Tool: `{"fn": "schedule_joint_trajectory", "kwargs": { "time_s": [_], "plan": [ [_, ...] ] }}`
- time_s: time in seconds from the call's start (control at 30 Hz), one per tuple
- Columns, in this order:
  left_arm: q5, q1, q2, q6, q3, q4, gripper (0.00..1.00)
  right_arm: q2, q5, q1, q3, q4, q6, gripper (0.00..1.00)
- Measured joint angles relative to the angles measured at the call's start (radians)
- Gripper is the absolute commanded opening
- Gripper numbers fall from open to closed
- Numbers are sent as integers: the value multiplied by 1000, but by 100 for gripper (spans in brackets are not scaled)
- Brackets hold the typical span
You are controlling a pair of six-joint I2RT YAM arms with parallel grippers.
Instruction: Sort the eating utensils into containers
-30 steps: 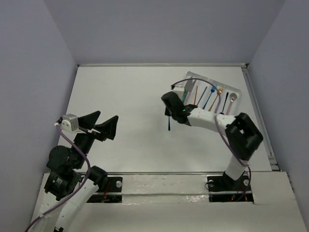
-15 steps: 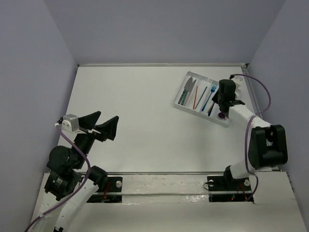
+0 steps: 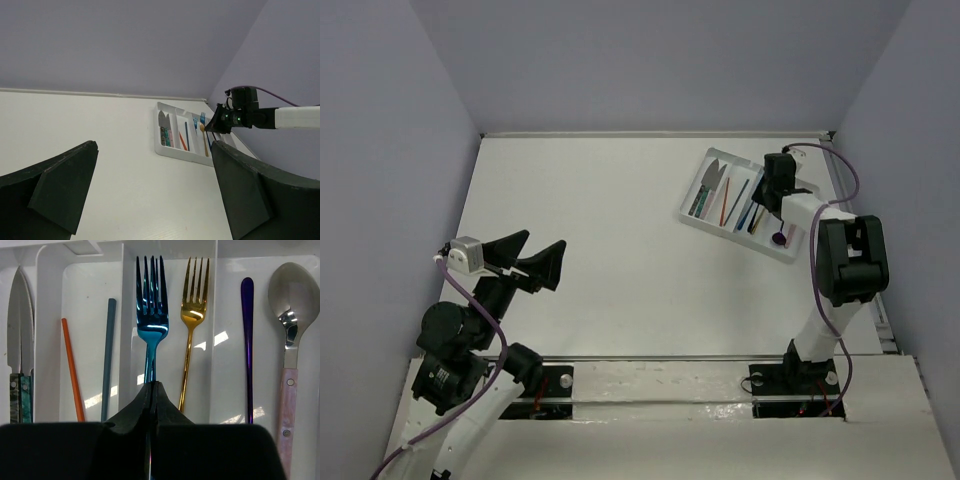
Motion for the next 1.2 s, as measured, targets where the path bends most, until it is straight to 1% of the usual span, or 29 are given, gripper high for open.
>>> {"fn": "schedule_joint_trajectory", "kwargs": {
  "time_s": [0.03,0.07,0.17,0.2,0.27,0.33,0.4,0.5,0.53,0.63,0.67,0.7,0.8,0.93,1.0,1.07,1.2],
  "plan": [
    [0,0,0,0,0,0,99,4,1,0,3,-3,0,17],
    [0,0,0,0,0,0,99,10,3,-2,8,-7,0,38],
    [0,0,0,0,0,0,99,12,11,-2,17,-29,1,69],
    [0,0,0,0,0,0,99,12,12,-2,22,-40,0,75],
    [0,0,0,0,0,0,99,9,15,-2,32,-53,-1,78],
    [0,0,0,0,0,0,99,-4,14,-2,32,-66,0,78],
    [0,0,0,0,0,0,99,-39,13,-2,28,-83,0,78],
    [0,0,2,0,0,0,99,-138,-2,-2,14,-100,0,78],
    [0,0,3,0,0,0,99,-215,-17,-2,-7,-97,1,79],
    [0,0,4,0,0,0,99,-377,-61,-2,-65,-73,9,80],
    [0,2,5,0,0,1,99,-471,-85,-2,-106,-59,13,82],
    [0,2,5,0,0,1,99,-531,-106,4,-136,-48,21,100],
    [0,2,10,0,0,1,99,-764,-195,19,-274,-10,48,100],
    [2,4,27,1,0,6,99,-987,-363,31,-402,-11,77,100],
    [5,8,41,0,0,8,99,-1060,-425,32,-420,-20,84,100],
    [7,9,53,0,0,8,99,-1176,-495,32,-424,-47,90,100],
    [8,16,61,0,0,8,99,-1388,-544,32,-382,-88,92,100]
  ]
}}
